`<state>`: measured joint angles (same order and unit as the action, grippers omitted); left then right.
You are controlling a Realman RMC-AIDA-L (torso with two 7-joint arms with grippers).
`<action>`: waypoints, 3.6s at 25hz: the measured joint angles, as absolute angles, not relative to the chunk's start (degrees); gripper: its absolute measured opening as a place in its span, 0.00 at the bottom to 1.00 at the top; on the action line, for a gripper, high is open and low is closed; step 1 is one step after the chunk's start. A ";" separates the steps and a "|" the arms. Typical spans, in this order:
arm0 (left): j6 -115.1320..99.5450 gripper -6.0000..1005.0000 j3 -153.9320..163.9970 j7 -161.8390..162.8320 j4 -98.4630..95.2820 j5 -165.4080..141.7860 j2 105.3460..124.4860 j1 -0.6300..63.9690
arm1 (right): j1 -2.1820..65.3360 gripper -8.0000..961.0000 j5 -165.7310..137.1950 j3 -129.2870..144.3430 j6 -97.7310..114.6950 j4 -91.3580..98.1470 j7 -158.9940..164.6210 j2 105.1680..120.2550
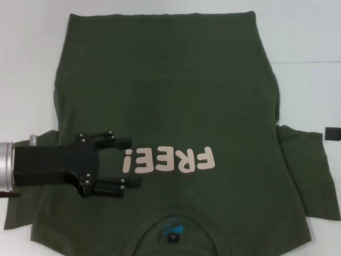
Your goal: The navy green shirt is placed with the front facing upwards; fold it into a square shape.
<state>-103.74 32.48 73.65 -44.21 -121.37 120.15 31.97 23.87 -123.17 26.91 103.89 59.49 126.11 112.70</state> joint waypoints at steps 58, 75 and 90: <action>-104.18 0.88 33.22 73.38 -43.77 -121.91 121.11 31.55 | 35.26 0.89 -159.94 34.89 96.31 48.56 147.30 112.32; -103.79 0.88 33.22 73.39 -43.76 -122.52 121.11 31.46 | 35.68 0.89 -160.04 34.89 95.17 48.42 147.31 112.77; -103.79 0.88 33.22 73.39 -43.76 -122.52 121.11 31.28 | 36.90 0.89 -159.87 34.89 94.25 47.46 147.05 113.51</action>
<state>-103.79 33.22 73.39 -43.76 -122.52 121.11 31.28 36.90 -159.87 34.89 94.25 47.46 147.05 113.51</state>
